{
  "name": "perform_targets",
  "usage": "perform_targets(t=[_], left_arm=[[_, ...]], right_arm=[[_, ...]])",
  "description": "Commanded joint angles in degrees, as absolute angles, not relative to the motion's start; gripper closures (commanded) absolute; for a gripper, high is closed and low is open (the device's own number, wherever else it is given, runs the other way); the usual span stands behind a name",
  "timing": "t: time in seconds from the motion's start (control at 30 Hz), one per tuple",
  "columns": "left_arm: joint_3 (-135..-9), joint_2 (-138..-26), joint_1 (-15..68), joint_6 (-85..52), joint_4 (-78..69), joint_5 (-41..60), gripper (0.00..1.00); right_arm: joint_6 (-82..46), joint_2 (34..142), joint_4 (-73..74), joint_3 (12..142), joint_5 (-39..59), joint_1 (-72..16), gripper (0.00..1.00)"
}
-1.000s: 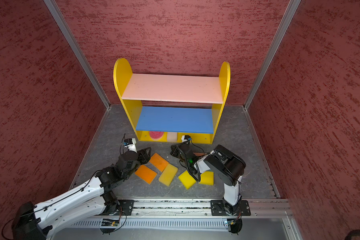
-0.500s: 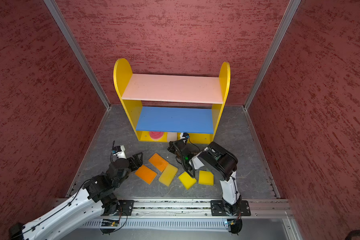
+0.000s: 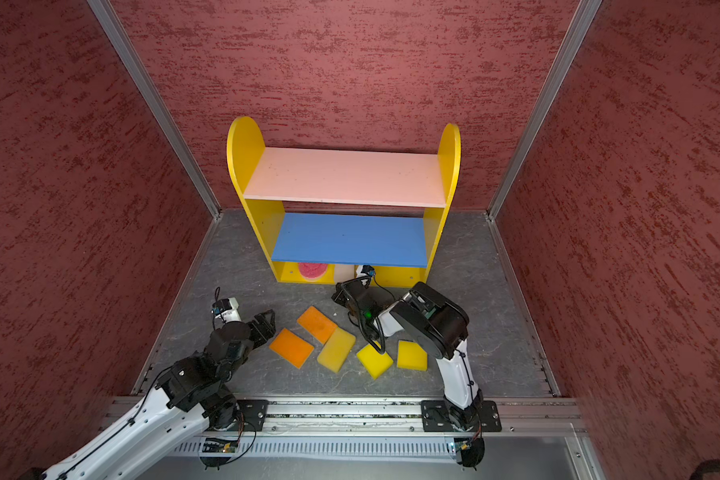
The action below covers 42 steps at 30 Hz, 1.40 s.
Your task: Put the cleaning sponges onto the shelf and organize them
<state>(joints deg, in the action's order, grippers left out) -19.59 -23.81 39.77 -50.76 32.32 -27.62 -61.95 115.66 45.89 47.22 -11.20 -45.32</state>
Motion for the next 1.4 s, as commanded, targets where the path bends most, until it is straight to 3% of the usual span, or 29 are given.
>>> perform_targets(t=[0.0,0.9,1.37], left_arm=[[-18.98,-23.37,38.93,-50.97,33.3,-26.81,0.19],[-19.01,-24.33,36.74,-50.96,33.0,-23.61,0.19],[-18.64,-24.42,36.65,-50.93,32.79,-23.38,0.19]], right_arm=[[-62.84,116.28,45.09,48.78,-13.86,-45.29,1.0],[-65.52,119.12,48.62,50.14,-19.05,-44.49,1.0],[-65.01,118.7,49.08,48.67,-16.04,-44.47,1.0]])
